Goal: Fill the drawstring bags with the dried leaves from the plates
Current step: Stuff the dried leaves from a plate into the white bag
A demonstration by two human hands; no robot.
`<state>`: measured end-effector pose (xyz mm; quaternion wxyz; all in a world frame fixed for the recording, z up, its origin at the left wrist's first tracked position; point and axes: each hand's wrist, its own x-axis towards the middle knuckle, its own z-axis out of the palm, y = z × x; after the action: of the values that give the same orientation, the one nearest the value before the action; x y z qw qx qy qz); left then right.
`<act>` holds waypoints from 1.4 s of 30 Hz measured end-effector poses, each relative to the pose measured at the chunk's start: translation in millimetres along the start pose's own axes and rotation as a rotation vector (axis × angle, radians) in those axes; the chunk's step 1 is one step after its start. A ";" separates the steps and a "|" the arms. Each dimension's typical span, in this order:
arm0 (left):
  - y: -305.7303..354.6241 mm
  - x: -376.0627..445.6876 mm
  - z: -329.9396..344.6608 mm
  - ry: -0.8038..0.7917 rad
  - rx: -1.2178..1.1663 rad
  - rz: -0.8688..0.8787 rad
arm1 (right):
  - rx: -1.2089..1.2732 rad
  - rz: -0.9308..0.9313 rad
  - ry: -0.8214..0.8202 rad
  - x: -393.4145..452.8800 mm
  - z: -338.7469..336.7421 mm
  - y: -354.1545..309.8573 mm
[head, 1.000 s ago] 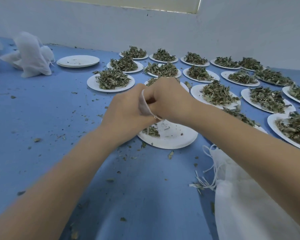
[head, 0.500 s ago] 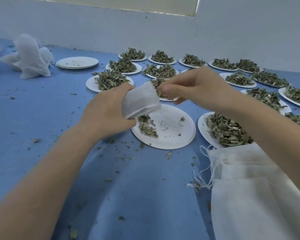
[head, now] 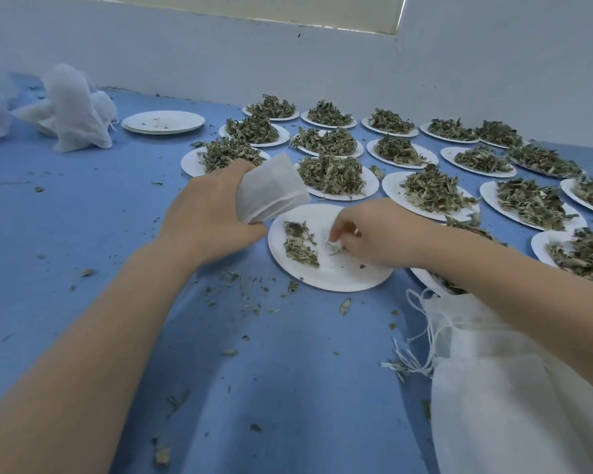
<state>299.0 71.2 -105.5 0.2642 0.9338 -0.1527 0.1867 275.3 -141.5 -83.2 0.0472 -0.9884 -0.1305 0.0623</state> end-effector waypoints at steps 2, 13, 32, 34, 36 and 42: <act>-0.2 0.1 0.0 0.009 -0.002 -0.010 | 0.110 -0.071 0.030 4.5 -2.2 -8.6; 0.6 -0.1 -1.9 0.016 -0.008 -0.017 | 0.041 -0.270 0.038 17.7 9.4 -23.4; 1.5 -1.5 0.9 0.005 0.019 0.013 | 0.049 -0.223 -0.121 -3.8 0.6 -5.7; 1.3 -1.6 0.6 0.001 0.026 0.014 | 0.085 -0.237 -0.088 -2.8 5.1 -10.0; 0.3 -1.3 0.2 0.007 0.027 0.011 | 0.105 -0.252 -0.040 -1.5 8.5 -13.7; -1.8 -1.2 1.3 0.005 0.010 0.004 | 0.148 -0.237 0.078 0.1 13.2 -16.5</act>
<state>299.0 72.1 -107.8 0.2595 0.9343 -0.1531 0.1903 269.5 -124.6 -94.4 0.1321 -0.9615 -0.2395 0.0273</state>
